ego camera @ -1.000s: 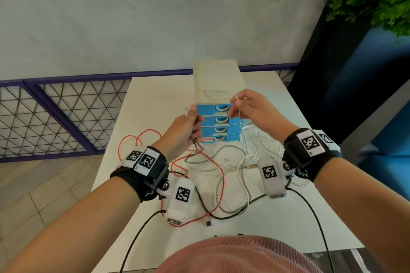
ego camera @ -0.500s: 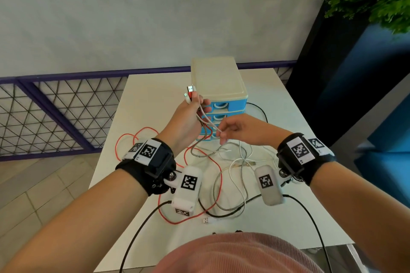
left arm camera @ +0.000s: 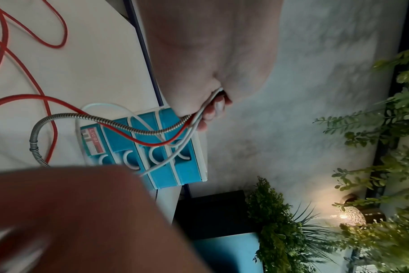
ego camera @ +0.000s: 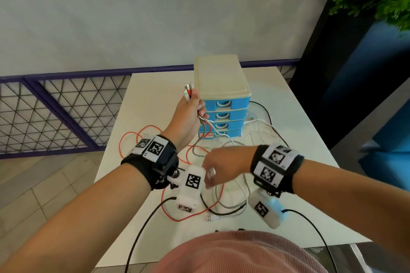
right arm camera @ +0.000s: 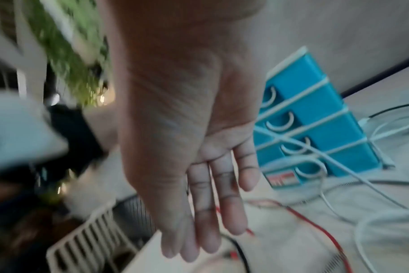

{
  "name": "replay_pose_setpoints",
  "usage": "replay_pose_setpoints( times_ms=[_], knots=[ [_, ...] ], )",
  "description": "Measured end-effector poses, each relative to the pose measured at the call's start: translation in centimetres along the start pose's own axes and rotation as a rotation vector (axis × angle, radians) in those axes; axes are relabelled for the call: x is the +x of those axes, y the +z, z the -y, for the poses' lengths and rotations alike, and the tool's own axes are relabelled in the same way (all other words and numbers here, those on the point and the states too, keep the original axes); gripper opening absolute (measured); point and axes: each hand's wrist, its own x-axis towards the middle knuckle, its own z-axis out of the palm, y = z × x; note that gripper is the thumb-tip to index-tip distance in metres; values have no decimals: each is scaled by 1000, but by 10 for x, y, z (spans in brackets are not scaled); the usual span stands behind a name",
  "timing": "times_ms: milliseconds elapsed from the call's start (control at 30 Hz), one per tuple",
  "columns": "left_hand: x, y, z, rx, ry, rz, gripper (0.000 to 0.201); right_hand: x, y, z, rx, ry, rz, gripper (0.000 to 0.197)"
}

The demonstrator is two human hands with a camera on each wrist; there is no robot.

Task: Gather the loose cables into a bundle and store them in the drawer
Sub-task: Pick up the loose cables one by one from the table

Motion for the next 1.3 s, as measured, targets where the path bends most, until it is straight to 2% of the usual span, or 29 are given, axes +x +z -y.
replay_pose_setpoints(
  times_ms=[100,200,300,433,533,667,733,833,900,1000,1067,1167,1300],
  knots=[
    [-5,-1,-3,49,16,38,32,17,37,-1,-100,33,202,21],
    [-10,-2,-8,75,35,55,31,27,73,-9,-205,7,279,35],
    [-13,-3,-12,99,47,71,32,31,99,-15,-256,-57,269,48],
    [-15,-6,-16,113,74,94,32,28,115,-17,-326,-147,235,34],
    [-15,-7,-15,96,66,95,33,23,112,-19,-291,-84,223,29],
    [-13,-9,-12,38,21,76,32,7,70,-18,30,52,135,28],
    [-11,-8,-10,25,0,64,32,-4,41,-21,250,69,60,26],
    [-9,-5,-6,43,-15,45,32,-24,-2,-24,482,36,-148,18],
    [-11,-3,-5,55,-18,70,31,-36,-28,-24,612,20,-367,12],
    [-16,3,-4,88,-1,145,38,-41,-54,-23,780,-1,-815,14],
    [-17,6,-4,110,-2,160,47,-35,-58,-22,804,29,-991,15],
    [-18,10,-5,51,-5,151,45,-25,-55,-20,808,98,-1100,8],
    [-19,12,-4,38,-30,125,45,-11,-47,-25,789,196,-1151,16]
  ],
)
